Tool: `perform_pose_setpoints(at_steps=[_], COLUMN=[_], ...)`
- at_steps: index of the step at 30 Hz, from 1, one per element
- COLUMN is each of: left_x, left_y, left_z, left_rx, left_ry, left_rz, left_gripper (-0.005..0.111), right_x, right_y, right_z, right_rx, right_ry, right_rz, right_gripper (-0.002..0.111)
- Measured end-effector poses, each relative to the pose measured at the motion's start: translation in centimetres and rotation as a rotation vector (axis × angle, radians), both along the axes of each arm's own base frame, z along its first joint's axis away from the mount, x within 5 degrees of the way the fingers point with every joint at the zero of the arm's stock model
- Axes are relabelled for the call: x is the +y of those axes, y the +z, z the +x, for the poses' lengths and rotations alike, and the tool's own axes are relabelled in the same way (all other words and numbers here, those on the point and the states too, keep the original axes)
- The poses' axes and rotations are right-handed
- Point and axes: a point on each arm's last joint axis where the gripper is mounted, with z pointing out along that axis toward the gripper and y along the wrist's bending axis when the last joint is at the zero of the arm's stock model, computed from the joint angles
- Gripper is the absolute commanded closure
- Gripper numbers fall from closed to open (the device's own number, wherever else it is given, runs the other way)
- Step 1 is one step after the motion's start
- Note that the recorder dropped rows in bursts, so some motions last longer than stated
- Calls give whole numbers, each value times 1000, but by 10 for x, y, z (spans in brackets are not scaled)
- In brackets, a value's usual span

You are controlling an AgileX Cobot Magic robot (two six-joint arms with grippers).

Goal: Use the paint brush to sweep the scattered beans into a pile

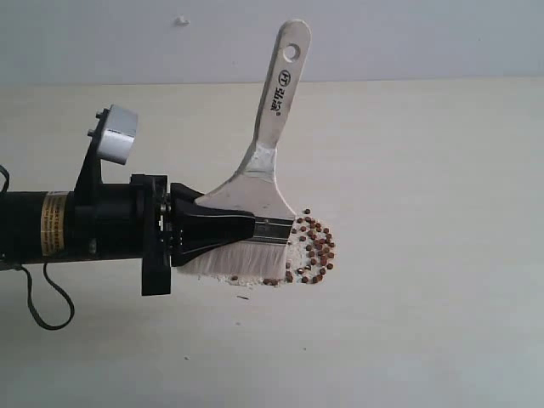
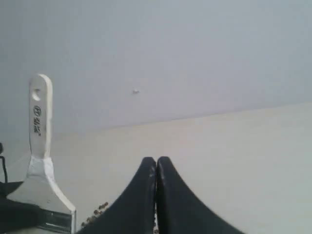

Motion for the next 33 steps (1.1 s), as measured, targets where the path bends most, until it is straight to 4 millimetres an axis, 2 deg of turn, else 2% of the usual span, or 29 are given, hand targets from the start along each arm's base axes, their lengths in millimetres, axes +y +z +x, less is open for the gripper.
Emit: perform_pose_setpoints(at_steps=[6, 11, 25, 33], left_x=[0, 0, 0, 0], left_y=[0, 0, 0, 0], left_z=[1, 1, 1, 1], left_rx=[15, 28, 28, 28], left_ry=[12, 15, 15, 15], left_rz=[-4, -4, -4, -4], left_gripper=[107, 107, 107, 107], right_x=[16, 25, 26, 16], right_y=[-14, -16, -16, -15], right_z=[16, 13, 12, 19], right_rx=[141, 165, 182, 162], right_ry=[77, 185, 189, 59], right_rz=[-142, -148, -122, -137], right_gripper=[108, 108, 108, 108])
